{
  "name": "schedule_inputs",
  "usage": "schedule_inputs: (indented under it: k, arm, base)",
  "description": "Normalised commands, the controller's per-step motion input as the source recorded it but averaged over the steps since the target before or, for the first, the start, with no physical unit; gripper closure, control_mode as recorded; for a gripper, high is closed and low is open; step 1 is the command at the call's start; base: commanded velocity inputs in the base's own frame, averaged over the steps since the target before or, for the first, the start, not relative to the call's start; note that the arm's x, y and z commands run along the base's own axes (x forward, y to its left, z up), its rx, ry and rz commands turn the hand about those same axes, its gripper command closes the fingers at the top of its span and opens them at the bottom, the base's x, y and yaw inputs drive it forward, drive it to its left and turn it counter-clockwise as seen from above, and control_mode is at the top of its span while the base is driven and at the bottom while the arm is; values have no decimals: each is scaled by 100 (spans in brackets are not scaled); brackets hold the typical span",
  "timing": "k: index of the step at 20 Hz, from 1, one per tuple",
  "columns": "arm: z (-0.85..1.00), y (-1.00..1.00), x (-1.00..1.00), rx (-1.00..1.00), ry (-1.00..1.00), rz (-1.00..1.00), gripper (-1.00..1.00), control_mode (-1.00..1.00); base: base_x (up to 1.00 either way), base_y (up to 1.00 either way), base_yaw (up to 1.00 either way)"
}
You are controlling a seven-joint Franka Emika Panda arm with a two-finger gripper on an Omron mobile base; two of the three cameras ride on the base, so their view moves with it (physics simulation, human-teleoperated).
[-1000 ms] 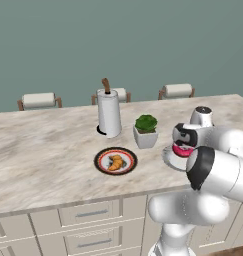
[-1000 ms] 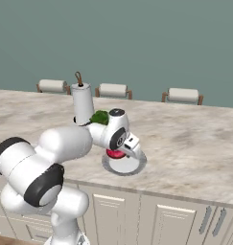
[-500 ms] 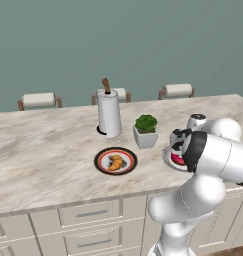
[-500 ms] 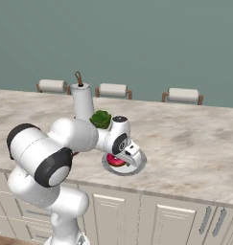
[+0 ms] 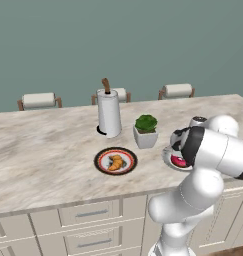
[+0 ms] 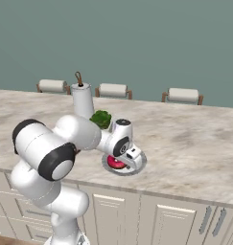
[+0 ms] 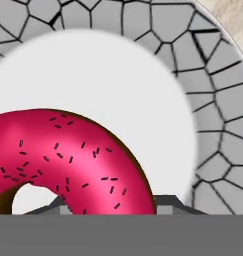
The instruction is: Place the pastries on the plates.
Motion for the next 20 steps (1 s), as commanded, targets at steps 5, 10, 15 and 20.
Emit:
schedule_inputs:
  k: [5,10,15,20]
  arm:
    - [0,-9,0,1,0,0,-100,-100]
    - [1,-7,0,0,0,0,-100,-100]
    - [20,-3,0,-1,-2,0,-100,-100]
    - [86,0,-16,3,-5,0,-100,-100]
  base:
    - [0,0,0]
    - [0,0,0]
    - [0,0,0]
    - [0,0,0]
